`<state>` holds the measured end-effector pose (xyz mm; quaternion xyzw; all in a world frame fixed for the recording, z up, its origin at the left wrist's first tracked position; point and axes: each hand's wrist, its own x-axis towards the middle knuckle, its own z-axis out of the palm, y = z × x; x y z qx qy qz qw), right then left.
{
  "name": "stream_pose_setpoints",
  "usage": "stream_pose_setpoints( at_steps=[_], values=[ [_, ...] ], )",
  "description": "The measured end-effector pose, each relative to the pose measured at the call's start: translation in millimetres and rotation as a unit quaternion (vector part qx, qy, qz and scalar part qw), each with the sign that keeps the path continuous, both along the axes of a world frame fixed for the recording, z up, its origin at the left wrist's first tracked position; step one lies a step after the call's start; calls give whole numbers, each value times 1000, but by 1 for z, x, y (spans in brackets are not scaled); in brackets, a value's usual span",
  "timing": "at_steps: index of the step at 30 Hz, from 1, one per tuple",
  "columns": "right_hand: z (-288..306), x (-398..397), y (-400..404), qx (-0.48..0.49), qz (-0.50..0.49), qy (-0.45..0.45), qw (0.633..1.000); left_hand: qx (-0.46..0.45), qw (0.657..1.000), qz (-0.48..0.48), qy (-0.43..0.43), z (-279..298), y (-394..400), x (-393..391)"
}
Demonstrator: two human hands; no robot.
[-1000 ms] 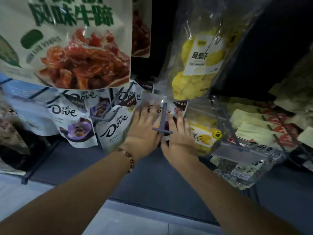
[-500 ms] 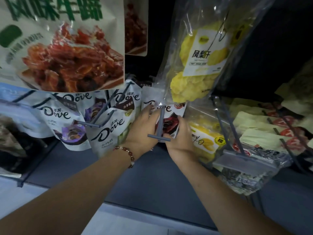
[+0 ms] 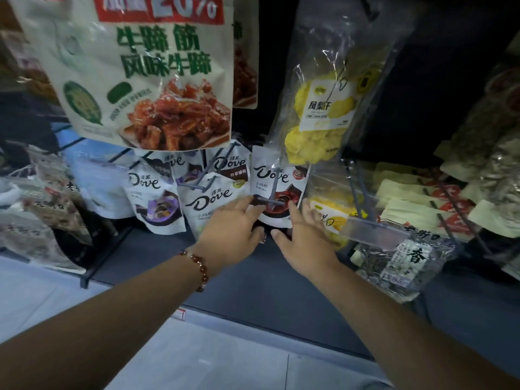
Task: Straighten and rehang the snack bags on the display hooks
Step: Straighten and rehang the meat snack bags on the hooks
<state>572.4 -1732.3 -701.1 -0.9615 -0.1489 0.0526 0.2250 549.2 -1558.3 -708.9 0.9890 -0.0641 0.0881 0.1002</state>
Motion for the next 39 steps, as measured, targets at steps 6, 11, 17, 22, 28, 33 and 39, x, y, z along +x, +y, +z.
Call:
stream_pose_setpoints(
  at_steps=[6,11,17,22,28,33,39],
  values=[
    [4,-38,24,-101,124,-85,983,154,984,85,11,-7,31,-72],
    [1,-55,47,-142,176,-107,968,187,975,120,2,-24,65,-107],
    [0,-63,77,-143,193,-104,965,169,980,102,4,-32,73,-91],
    [-8,-46,92,-139,161,-103,972,137,988,71,-29,-37,75,-53],
    [-24,-10,106,-95,123,-136,979,113,989,91,-26,-40,78,-9],
    [-40,21,120,-50,98,-170,979,115,987,108,-36,-45,79,23],
    [-55,61,122,-1,99,-173,980,95,990,106,-20,-44,87,50]
  ],
)
